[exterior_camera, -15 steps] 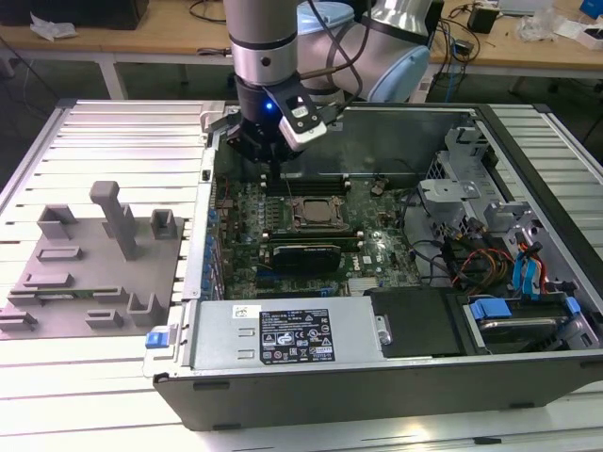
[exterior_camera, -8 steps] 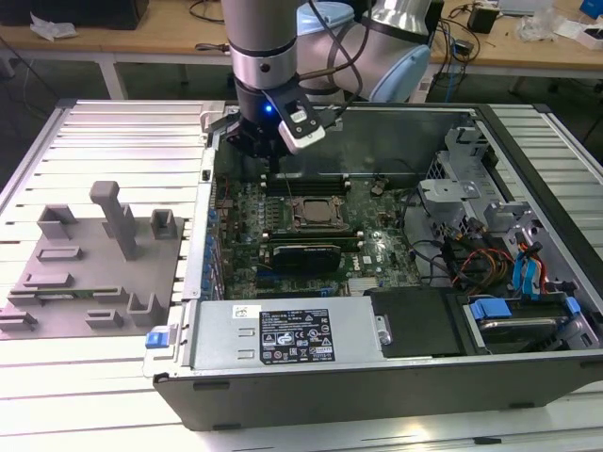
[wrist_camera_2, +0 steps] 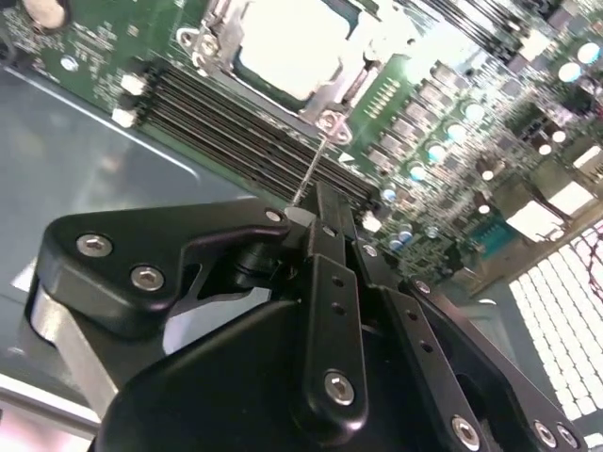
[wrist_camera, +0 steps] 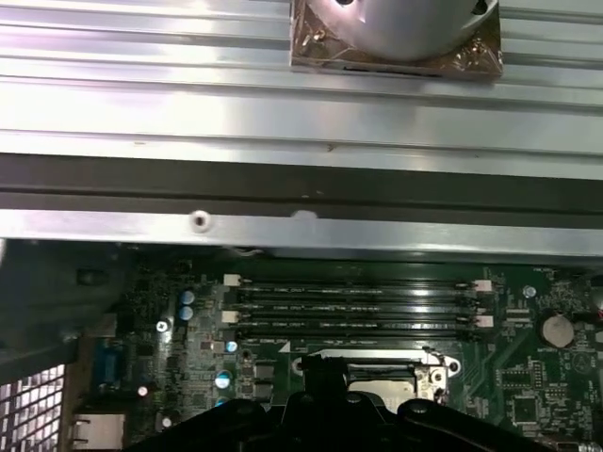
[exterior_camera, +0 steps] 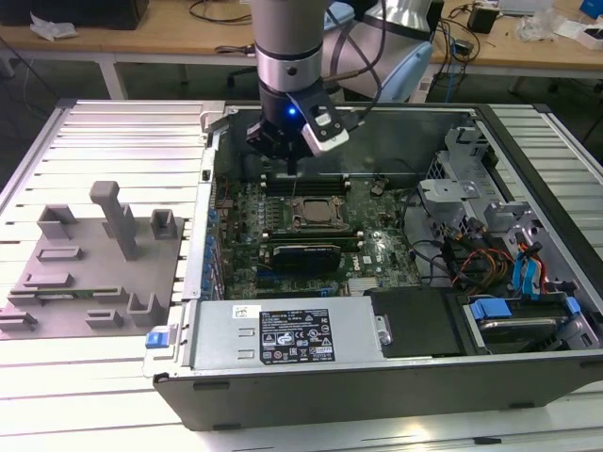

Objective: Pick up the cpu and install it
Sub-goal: 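Install the first cpu locking lever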

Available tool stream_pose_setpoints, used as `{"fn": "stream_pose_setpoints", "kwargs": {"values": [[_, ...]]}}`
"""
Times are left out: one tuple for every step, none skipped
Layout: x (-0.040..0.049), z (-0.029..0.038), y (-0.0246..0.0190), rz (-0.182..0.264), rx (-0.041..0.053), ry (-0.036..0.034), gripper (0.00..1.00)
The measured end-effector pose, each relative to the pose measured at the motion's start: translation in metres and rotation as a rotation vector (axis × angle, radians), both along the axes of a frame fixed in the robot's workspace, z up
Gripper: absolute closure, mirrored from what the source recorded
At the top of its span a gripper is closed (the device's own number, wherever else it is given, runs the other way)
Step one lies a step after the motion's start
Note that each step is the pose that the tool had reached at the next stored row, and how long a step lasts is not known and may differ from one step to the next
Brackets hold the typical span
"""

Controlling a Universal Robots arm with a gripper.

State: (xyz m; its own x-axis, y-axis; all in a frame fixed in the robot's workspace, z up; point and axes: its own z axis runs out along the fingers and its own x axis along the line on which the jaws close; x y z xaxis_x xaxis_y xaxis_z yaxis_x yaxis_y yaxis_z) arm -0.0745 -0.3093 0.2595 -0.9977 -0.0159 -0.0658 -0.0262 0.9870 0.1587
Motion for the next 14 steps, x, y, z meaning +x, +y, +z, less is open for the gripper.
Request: {"fn": "stream_pose_setpoints", "kwargs": {"values": [[0.0033,-0.0002,-0.0002,0.000,0.0000,0.0005,0.89],[0.0076,-0.0004,-0.0005,-0.001,0.0001,0.0012,0.89],[0.0091,-0.0004,-0.0006,-0.001,0.0000,0.0017,0.89],[0.0091,-0.0004,-0.0006,-0.001,0.0000,0.0016,0.89],[0.0091,-0.0004,-0.0005,-0.001,-0.0001,0.0016,0.89],[0.0092,-0.0005,-0.0006,-0.001,0.0000,0.0017,0.89],[0.0094,-0.0010,-0.0009,-0.005,0.0001,0.0017,0.89],[0.0094,-0.0023,-0.0012,-0.014,0.0001,0.0016,0.89],[0.0093,-0.0036,-0.0014,-0.021,0.0000,0.0017,0.89],[0.0093,-0.0047,-0.0015,-0.024,0.0000,0.0015,0.89],[0.0094,-0.0066,-0.0017,-0.032,0.0000,0.0013,0.89],[0.0093,-0.0076,-0.0017,-0.040,-0.0001,0.0013,0.89],[0.0093,-0.0090,-0.0017,-0.056,-0.0007,0.0010,0.89],[0.0093,-0.0097,-0.0017,-0.067,-0.0012,0.0007,0.89]]}}
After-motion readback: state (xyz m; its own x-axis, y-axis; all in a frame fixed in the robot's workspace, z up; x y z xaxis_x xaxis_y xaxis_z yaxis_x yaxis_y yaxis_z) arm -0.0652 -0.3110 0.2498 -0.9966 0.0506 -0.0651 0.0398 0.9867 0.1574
